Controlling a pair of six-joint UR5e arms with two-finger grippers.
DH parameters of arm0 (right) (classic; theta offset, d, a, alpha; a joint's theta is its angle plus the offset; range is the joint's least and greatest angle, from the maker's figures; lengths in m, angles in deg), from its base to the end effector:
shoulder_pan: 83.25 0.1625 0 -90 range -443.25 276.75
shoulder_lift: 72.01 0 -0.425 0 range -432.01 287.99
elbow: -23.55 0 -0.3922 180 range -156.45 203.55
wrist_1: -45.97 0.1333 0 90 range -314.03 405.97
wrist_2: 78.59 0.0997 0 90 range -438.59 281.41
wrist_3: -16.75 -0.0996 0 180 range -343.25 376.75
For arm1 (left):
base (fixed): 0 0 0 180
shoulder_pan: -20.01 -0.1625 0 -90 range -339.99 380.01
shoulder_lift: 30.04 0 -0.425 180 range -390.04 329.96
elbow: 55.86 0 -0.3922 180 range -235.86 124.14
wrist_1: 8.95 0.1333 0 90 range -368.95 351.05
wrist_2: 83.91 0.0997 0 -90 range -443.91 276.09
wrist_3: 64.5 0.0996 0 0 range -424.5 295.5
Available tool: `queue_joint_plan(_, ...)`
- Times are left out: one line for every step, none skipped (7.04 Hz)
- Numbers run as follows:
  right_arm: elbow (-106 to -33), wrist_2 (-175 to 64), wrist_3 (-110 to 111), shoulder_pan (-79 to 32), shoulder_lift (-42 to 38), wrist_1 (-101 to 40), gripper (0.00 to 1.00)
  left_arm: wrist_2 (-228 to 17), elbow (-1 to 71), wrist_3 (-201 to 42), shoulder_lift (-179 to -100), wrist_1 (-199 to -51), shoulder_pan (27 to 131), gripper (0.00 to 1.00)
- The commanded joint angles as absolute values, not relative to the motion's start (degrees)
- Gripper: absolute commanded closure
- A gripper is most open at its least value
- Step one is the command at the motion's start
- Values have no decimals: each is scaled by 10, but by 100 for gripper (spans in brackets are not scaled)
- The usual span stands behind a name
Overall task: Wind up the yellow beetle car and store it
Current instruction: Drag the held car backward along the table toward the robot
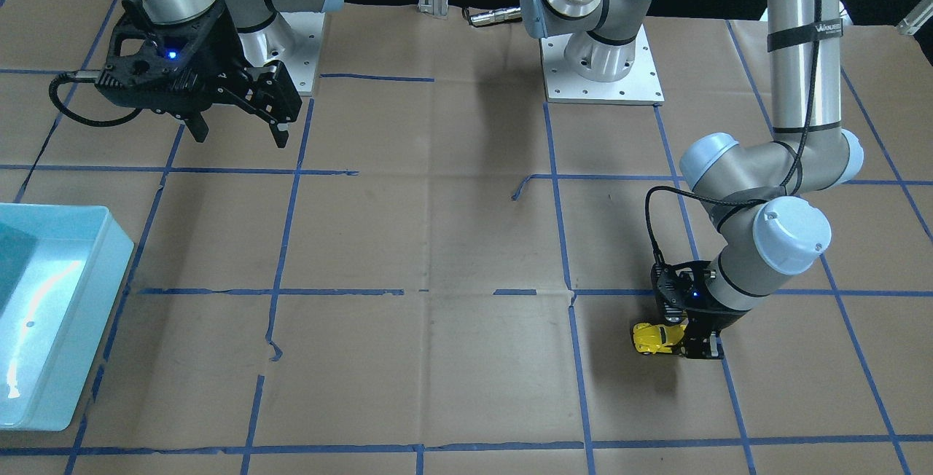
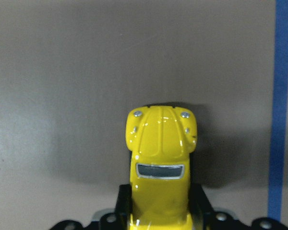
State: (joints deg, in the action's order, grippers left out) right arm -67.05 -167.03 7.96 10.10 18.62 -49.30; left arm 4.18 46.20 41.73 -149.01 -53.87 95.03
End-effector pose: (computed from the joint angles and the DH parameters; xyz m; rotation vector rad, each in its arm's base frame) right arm 0.1648 -0.4872 0.4978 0.1452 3.0983 -0.1383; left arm 0.0252 -0.6228 0.1846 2.2134 2.1631 -0.0987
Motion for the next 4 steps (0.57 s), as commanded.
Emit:
queue_joint_plan(-670, -1671, 80, 102, 186, -492, 0, 43, 453, 412, -1488, -543, 951, 1)
queue_joint_plan(-669, -1672, 80, 102, 186, -493, 0, 43, 452, 403, -1480, -549, 956, 1)
queue_joint_plan(-670, -1671, 80, 101, 186, -490, 0, 41, 450, 378, -1469, -557, 961, 1)
queue_joint_plan(-669, -1678, 85, 101, 186, -482, 0, 22, 449, 334, -1436, -604, 975, 1)
